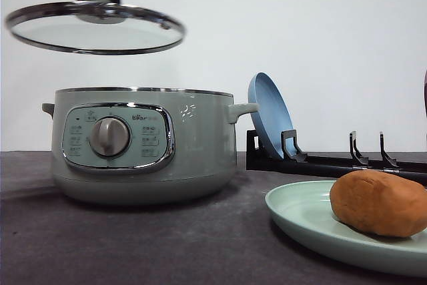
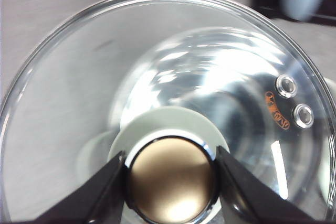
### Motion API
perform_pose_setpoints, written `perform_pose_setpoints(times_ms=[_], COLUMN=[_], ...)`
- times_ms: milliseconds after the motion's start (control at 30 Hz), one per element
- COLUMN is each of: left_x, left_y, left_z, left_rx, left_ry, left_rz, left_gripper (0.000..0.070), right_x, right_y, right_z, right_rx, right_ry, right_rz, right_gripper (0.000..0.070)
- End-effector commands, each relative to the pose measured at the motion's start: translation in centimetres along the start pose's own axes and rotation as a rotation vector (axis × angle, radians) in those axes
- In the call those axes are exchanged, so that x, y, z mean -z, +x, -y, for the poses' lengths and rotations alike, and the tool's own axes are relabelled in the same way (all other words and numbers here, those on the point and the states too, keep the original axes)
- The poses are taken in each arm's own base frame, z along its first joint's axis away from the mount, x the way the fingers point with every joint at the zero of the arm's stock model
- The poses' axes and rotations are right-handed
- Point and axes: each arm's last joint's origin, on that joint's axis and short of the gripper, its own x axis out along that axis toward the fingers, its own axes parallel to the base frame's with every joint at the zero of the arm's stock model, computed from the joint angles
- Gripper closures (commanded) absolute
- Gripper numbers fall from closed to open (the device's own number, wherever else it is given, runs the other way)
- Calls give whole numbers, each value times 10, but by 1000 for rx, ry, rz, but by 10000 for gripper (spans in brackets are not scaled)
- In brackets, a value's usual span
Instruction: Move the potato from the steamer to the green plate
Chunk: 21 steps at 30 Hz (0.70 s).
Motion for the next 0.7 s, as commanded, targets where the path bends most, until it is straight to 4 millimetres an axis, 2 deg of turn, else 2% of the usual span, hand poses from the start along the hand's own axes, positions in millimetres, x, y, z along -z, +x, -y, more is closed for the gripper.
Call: perform_pose_setpoints(times_ms=[0, 233, 667], left_x=[-5, -7, -11], left_y=[-10, 5, 41], left_z=[10, 40, 44], left_rx=[16, 64, 68], left_ry=[23, 97, 101], left_rz=[66, 35, -48], left_gripper=[700, 700, 700], right_x=[-3, -3, -3], right_y=[-3, -3, -3], right_z=[-2, -2, -2], right_rx=[-10, -10, -10], right_ry=[5, 5, 6], right_rz=[18, 18, 19], right_gripper=[139, 139, 139])
